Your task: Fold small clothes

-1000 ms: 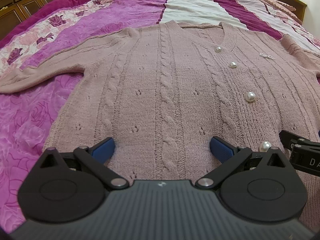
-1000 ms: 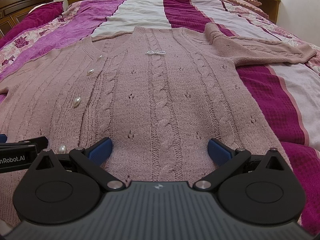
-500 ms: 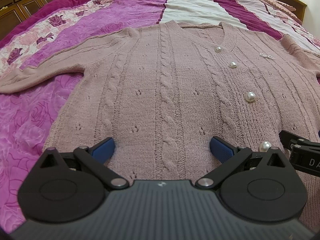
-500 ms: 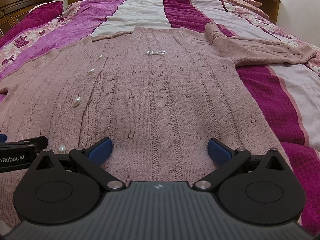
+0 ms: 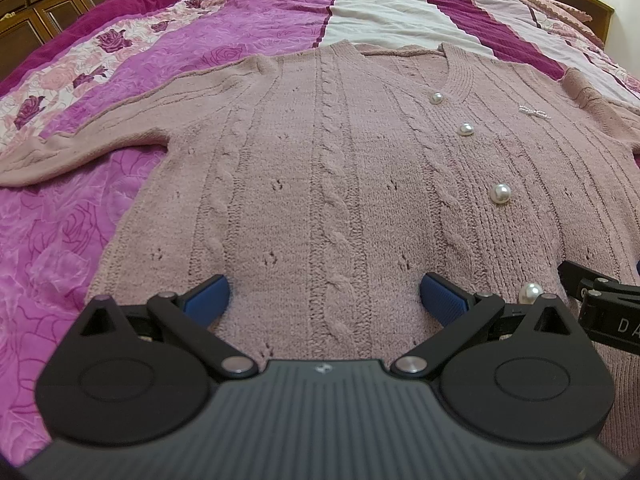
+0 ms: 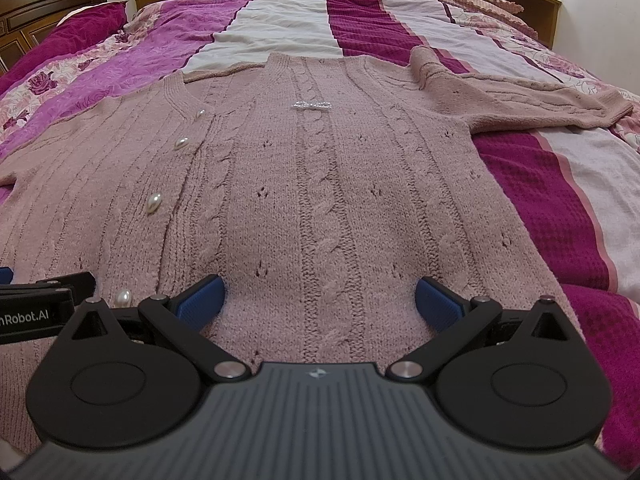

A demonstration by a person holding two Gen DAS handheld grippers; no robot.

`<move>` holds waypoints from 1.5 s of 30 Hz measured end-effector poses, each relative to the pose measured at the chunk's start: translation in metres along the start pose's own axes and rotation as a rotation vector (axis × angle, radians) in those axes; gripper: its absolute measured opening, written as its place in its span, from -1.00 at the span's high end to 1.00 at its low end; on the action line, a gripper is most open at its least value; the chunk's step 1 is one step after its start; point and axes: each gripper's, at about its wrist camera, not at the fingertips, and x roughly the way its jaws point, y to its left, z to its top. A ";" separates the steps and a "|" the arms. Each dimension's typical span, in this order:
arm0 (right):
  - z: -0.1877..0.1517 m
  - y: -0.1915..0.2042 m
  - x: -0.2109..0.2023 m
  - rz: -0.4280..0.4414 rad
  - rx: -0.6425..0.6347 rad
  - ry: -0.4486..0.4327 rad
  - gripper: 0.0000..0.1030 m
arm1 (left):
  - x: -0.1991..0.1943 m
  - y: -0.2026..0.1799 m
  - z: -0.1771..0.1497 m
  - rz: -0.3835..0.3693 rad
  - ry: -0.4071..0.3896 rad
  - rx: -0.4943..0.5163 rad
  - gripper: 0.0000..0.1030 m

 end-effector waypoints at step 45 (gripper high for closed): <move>0.001 0.001 0.001 -0.004 -0.004 0.007 -1.00 | 0.002 0.001 -0.004 0.004 0.003 0.000 -1.00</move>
